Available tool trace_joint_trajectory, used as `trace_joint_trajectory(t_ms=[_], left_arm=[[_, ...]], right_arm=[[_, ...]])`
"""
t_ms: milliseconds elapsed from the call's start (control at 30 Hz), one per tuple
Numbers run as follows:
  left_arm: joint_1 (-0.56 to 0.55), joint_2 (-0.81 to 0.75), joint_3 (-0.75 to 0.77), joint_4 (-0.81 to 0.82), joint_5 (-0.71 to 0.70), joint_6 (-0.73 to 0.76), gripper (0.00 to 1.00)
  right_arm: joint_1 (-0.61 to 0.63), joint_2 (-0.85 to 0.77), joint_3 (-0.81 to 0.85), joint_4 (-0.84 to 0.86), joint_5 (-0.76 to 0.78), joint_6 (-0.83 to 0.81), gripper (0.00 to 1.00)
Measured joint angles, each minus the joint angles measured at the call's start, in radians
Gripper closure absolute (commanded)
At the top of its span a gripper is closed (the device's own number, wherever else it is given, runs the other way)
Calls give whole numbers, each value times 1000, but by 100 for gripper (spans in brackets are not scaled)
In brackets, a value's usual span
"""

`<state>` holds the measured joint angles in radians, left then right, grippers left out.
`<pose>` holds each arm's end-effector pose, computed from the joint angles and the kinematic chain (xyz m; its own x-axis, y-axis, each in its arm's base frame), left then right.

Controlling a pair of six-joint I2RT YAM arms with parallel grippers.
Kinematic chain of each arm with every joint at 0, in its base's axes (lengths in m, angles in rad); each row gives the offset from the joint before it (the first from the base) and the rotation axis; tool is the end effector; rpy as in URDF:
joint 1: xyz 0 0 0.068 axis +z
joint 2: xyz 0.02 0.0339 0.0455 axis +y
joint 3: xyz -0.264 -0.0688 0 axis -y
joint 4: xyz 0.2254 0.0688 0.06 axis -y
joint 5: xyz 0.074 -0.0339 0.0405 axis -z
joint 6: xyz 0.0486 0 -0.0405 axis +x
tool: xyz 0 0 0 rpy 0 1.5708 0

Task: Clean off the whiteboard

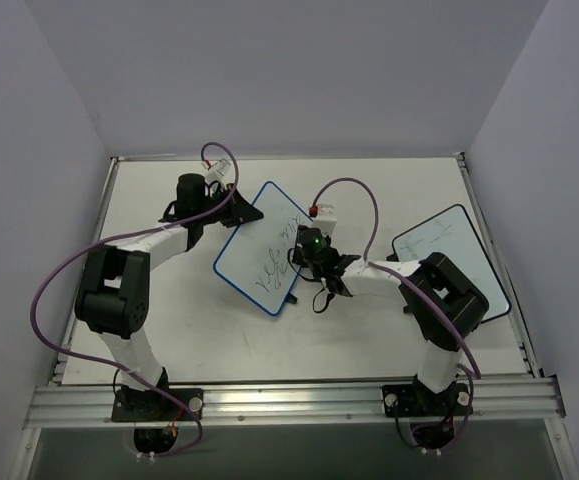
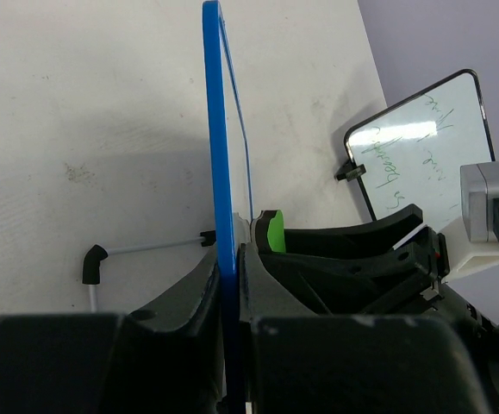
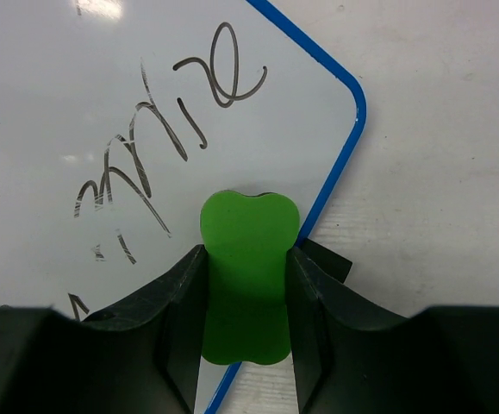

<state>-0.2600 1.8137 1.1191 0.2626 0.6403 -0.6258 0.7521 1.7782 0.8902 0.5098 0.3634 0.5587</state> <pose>0.3768 -0.1303 0.2243 -0.7558 -0.2850 -0.5895 0.3550 0.5781 -0.7347 0.2850 0.2430 0.1907 -0.4393 0.2675 -0.8576 -0.1940 0.9039 0.3813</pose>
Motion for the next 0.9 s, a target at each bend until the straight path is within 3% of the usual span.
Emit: trace_joint_trajectory(t_ms=[233, 900], left_arm=[[0, 0, -1, 3, 0, -1, 98], [0, -1, -2, 3, -3, -1, 98]], right_arm=[[27, 1, 3, 21, 29, -7, 100], [133, -4, -30, 301, -39, 19, 100]])
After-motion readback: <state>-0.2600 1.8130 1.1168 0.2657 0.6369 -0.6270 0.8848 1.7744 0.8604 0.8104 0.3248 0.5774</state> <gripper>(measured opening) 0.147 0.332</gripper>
